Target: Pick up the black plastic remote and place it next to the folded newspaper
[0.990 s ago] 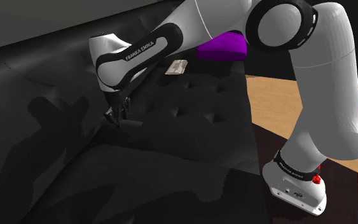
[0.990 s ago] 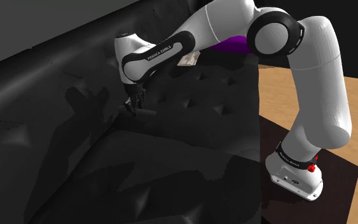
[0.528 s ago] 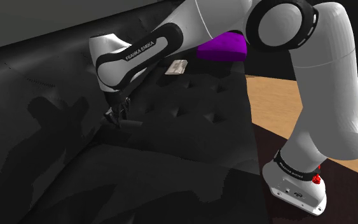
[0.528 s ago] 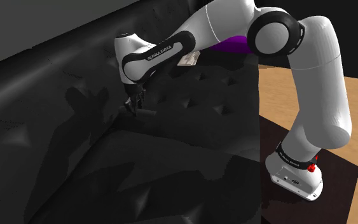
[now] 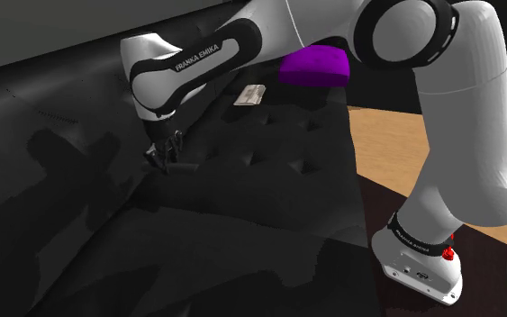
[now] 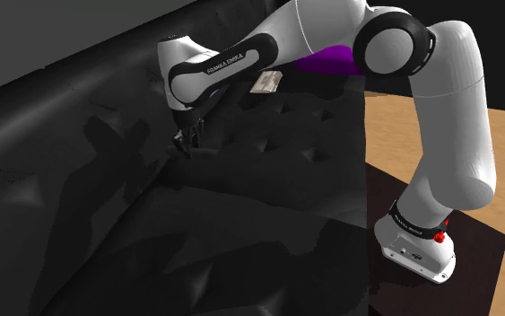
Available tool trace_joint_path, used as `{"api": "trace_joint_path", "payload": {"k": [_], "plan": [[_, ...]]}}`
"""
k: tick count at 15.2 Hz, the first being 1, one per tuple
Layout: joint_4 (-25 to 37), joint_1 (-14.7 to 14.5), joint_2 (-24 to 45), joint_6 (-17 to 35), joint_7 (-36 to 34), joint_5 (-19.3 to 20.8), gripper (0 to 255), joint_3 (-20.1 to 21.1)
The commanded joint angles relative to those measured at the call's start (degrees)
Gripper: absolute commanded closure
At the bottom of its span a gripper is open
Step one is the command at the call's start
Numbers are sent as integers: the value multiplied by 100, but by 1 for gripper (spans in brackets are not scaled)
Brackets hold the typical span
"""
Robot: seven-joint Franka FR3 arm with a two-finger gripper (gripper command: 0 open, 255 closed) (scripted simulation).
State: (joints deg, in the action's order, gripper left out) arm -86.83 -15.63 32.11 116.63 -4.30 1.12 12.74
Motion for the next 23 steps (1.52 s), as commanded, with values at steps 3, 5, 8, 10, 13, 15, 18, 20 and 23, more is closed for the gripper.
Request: {"api": "trace_joint_path", "payload": {"k": [3, 5, 8, 10, 13, 15, 18, 20, 23], "plan": [[105, 5, -138, -242, -11, -22, 255, 16], [184, 7, -188, -370, -15, -31, 255, 22], [312, 8, -257, -565, -21, -42, 255, 31], [411, 8, -293, -699, -26, -49, 255, 35], [344, 107, -428, -773, 84, -82, 255, 20], [70, 303, -621, -707, 319, -135, 255, -24], [-269, 585, -867, -637, 679, -207, 255, -103], [-451, 766, -1005, -608, 923, -249, 255, -165], [-664, 1029, -1172, -587, 1293, -302, 255, -268]]}}
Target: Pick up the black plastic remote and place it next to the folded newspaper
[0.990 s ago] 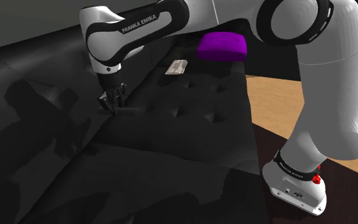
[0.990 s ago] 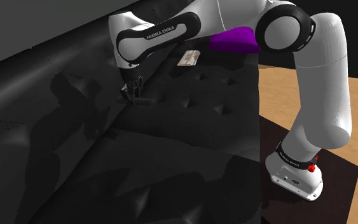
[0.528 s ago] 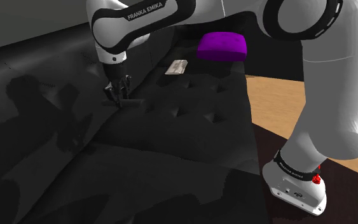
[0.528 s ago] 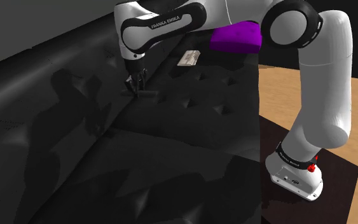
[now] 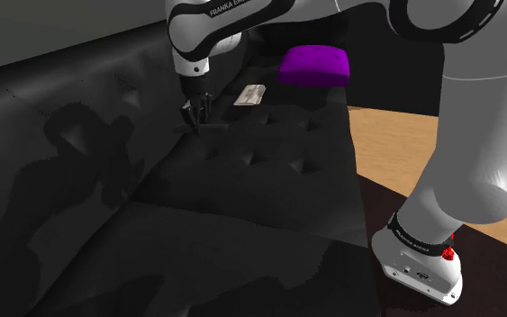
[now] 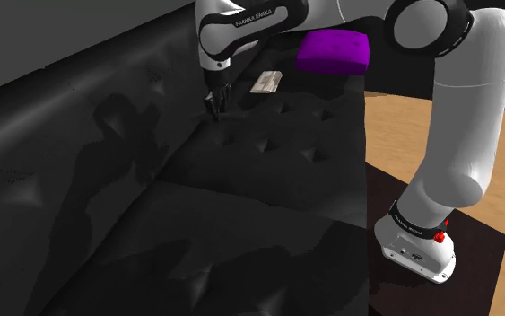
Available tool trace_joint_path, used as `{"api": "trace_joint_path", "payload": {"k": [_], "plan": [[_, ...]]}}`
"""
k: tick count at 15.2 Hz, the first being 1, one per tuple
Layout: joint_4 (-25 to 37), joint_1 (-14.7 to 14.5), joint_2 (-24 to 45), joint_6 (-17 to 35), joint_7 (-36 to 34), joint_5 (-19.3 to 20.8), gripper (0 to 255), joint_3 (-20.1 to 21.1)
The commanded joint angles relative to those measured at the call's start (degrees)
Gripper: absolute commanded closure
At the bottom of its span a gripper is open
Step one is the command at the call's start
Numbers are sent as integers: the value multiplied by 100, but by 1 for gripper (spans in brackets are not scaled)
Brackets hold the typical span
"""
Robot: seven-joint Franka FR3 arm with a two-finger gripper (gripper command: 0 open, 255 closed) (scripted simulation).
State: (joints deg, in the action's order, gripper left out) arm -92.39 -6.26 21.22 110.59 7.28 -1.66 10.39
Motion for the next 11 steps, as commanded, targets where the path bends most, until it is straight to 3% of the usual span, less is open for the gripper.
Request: {"api": "trace_joint_path", "payload": {"k": [1, 11], "plan": [[-164, 179, -129, 18, 259, -39, 255, -68], [-314, 995, -305, -93, 1488, -125, 255, -477]]}}
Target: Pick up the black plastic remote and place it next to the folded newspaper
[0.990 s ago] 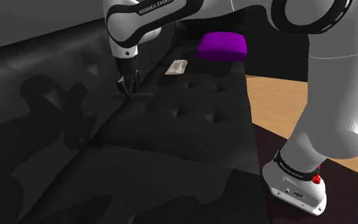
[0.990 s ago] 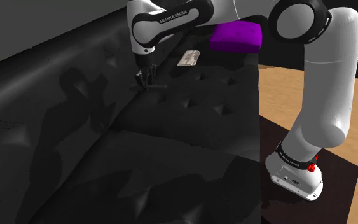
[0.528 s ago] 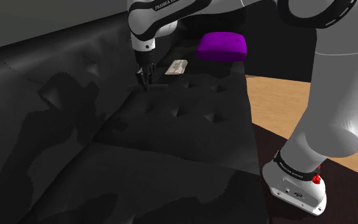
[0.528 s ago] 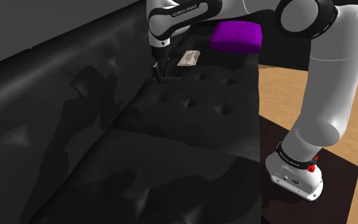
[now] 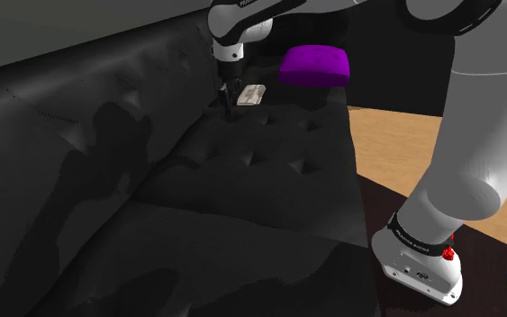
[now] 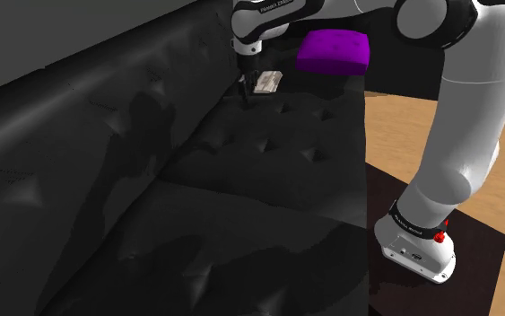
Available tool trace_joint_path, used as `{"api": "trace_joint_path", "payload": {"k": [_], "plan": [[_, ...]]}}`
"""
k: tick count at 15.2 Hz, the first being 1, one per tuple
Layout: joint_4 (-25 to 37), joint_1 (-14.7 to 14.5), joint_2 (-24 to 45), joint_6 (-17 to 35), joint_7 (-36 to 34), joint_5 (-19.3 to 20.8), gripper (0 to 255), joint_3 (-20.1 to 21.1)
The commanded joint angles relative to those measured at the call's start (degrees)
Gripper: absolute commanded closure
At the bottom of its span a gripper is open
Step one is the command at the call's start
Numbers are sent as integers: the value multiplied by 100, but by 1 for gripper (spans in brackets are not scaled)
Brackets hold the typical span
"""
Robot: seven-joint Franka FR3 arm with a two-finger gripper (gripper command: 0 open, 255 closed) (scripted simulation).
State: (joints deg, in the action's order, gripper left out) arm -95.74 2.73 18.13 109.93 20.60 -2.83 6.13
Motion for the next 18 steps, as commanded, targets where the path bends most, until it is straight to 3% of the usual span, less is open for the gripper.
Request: {"api": "trace_joint_path", "payload": {"k": [1, 10, 18], "plan": [[46, 176, 14, -50, 275, -11, 255, -93], [605, 877, 338, -352, 1328, -33, 255, -462], [1691, 1506, 1007, -818, 2192, -63, 255, -733]]}}
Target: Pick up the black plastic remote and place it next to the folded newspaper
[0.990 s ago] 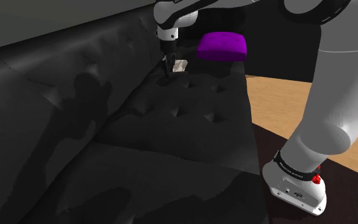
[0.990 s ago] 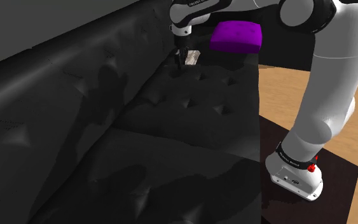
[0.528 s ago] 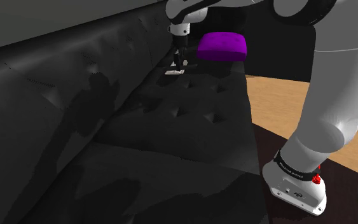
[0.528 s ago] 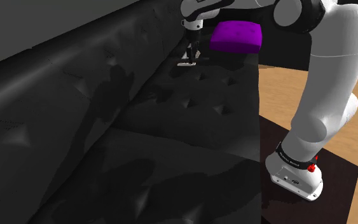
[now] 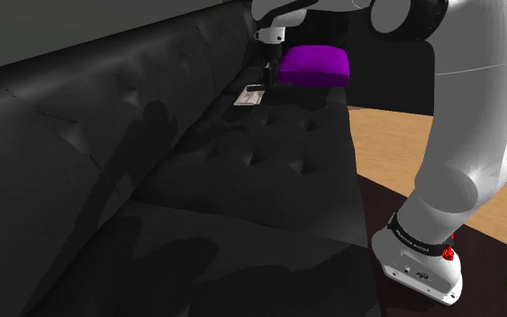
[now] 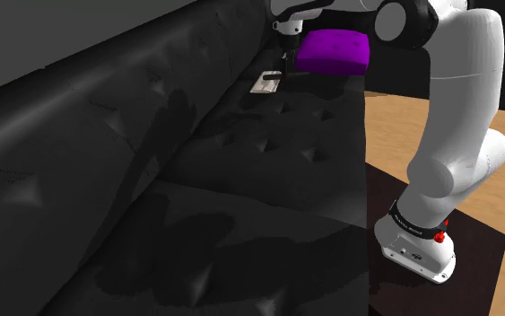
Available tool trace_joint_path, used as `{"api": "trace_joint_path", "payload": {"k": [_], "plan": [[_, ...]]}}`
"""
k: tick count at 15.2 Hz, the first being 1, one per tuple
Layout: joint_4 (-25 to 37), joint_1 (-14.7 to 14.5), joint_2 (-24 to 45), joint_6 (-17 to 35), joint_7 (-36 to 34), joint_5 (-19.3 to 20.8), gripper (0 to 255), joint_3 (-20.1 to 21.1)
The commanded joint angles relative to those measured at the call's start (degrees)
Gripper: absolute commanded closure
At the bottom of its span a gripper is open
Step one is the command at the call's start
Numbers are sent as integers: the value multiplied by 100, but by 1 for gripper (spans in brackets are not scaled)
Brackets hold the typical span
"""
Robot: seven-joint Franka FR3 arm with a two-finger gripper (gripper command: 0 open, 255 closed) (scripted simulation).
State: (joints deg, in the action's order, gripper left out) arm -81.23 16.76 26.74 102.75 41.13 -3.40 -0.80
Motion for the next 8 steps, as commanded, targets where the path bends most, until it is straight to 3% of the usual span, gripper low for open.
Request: {"api": "trace_joint_path", "payload": {"k": [1, 3, 8], "plan": [[426, 182, 261, -177, 241, -11, 255, -68], [898, 366, 548, -373, 462, -25, 255, -126], [586, 362, 593, -16, 479, -30, 255, -122]]}}
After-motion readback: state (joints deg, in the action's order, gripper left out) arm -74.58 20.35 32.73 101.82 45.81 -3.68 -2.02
